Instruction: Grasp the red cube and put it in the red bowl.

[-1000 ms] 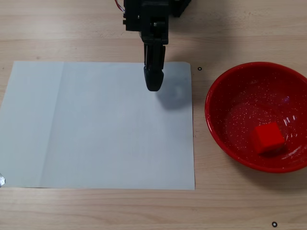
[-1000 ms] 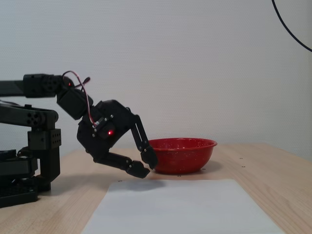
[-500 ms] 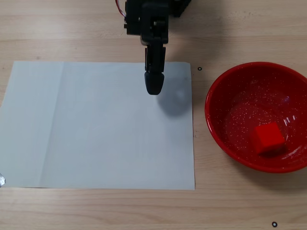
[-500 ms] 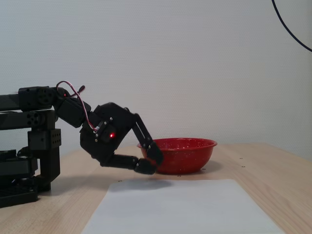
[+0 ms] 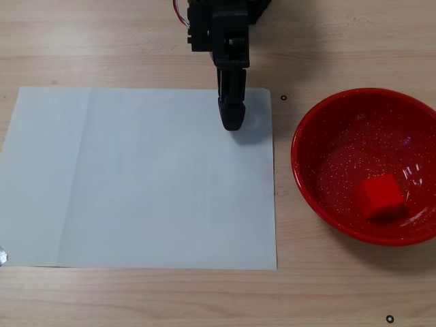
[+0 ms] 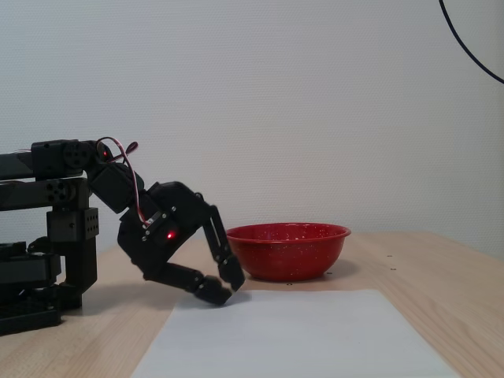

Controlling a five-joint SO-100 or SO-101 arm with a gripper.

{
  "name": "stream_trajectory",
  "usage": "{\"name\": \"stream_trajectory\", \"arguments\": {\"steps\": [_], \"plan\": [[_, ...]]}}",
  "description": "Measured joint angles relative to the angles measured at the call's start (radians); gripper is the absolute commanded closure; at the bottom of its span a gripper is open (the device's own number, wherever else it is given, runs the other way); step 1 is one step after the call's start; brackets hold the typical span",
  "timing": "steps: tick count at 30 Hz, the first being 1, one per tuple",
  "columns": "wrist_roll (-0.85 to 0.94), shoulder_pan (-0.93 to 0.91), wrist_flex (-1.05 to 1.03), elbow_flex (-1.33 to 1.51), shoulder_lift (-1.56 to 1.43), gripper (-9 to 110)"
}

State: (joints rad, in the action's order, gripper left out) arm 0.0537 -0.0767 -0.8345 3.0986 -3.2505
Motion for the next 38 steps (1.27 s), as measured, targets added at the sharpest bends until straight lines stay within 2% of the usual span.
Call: {"name": "stream_trajectory", "arguments": {"steps": [17, 38], "plan": [[-0.074, -0.005, -0.048, 0.000, -0.017, 101], [-0.077, -0.006, -0.048, 0.000, -0.017, 101]]}}
